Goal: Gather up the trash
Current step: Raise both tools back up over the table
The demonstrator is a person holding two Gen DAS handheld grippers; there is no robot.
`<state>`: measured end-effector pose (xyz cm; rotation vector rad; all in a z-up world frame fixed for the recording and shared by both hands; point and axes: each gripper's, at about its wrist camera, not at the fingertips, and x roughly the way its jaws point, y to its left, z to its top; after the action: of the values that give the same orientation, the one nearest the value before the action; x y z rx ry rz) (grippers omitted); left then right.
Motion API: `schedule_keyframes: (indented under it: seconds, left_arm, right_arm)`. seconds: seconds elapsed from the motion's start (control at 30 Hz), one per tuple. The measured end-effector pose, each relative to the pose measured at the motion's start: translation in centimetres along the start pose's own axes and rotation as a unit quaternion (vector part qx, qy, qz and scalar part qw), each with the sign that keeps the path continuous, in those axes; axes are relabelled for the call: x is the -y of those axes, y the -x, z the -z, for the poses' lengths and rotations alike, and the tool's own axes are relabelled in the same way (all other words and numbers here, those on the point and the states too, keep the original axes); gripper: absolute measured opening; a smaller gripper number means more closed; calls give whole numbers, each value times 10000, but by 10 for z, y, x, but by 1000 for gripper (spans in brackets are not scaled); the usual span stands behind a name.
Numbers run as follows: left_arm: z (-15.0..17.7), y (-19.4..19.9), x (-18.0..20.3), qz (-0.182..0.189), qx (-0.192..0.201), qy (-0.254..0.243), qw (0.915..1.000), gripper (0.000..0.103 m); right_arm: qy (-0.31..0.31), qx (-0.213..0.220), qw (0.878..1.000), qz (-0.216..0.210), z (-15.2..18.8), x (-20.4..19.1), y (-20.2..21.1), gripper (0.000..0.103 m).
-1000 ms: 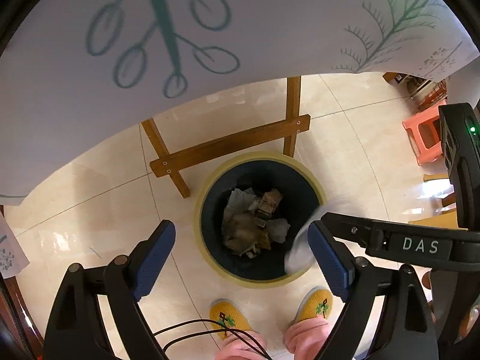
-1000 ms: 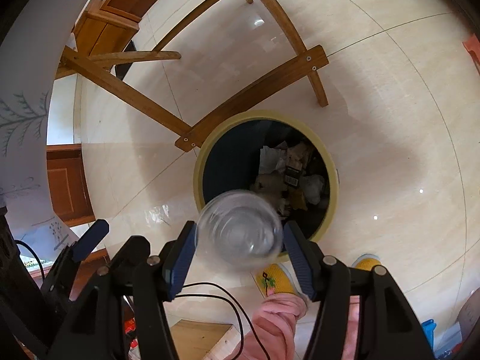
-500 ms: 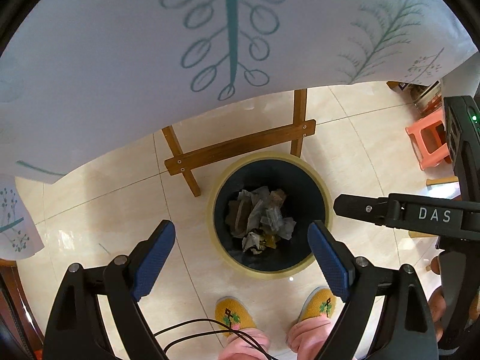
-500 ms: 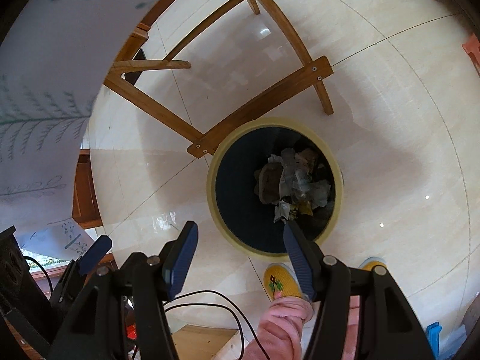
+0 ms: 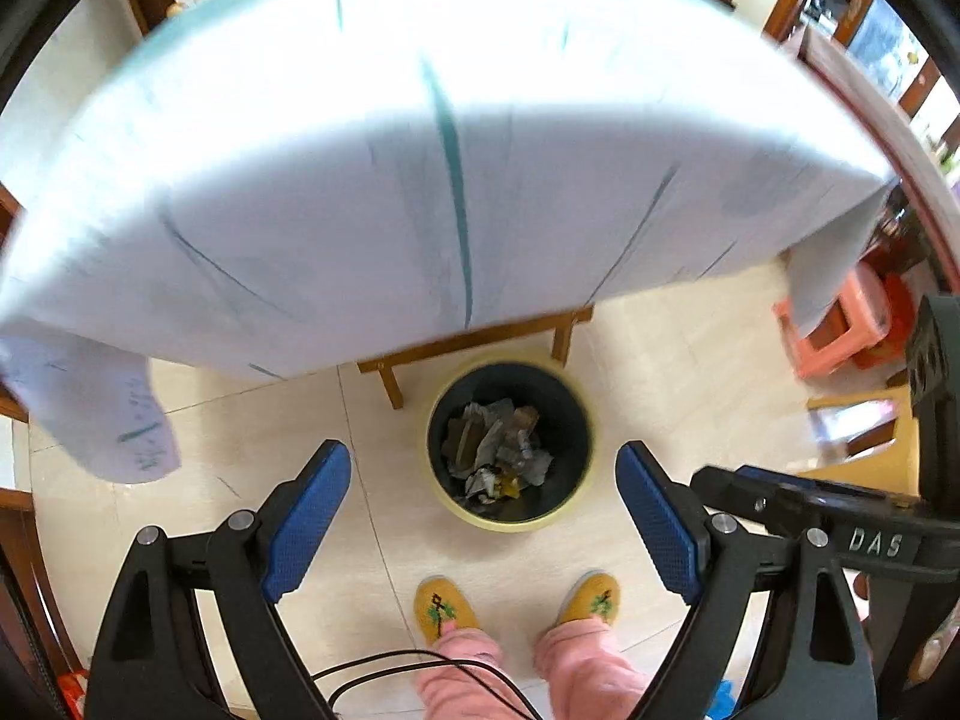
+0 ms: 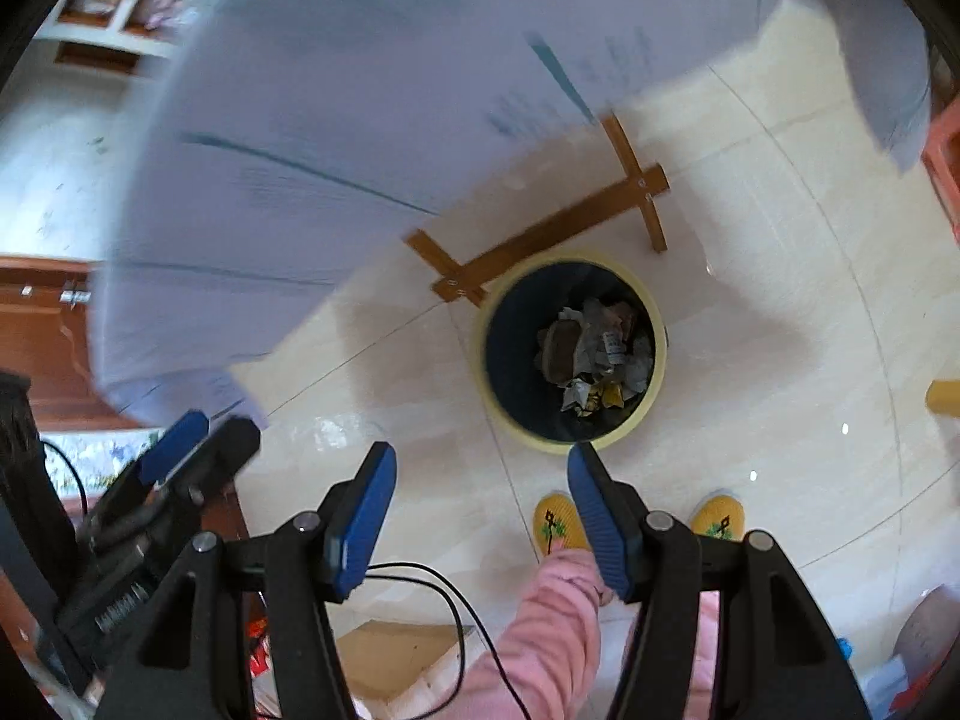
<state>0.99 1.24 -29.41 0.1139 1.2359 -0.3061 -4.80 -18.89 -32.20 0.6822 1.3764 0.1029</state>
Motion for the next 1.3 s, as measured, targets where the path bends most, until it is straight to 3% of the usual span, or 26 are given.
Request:
schedule_keyframes:
  seconds: [0.27,0.6,0.93,1.27,1.3]
  left_arm:
    - [-22,151,18,193,716,143,9971,89]
    - [-58,283,46,-149,1841,96,9827,89]
    - [-72,337,50,-234,2350,504,9704,89]
    - [-78,330,28,-293,2135,912,9722,89]
    - [-80,328,25,-271,2129,933,9722,89]
  right_arm:
    - [854,614,9943,-157,-8,-59,127,60]
    - [1728,1666,9697,-449,-11,-112,256,60]
    - [2101,2121,9520,-675,-23,-126,309,60]
    - [2069,1989,9550,-749,-45,-129,299,61]
    - [2056,1932,9569,-694,-49,-131,295,65]
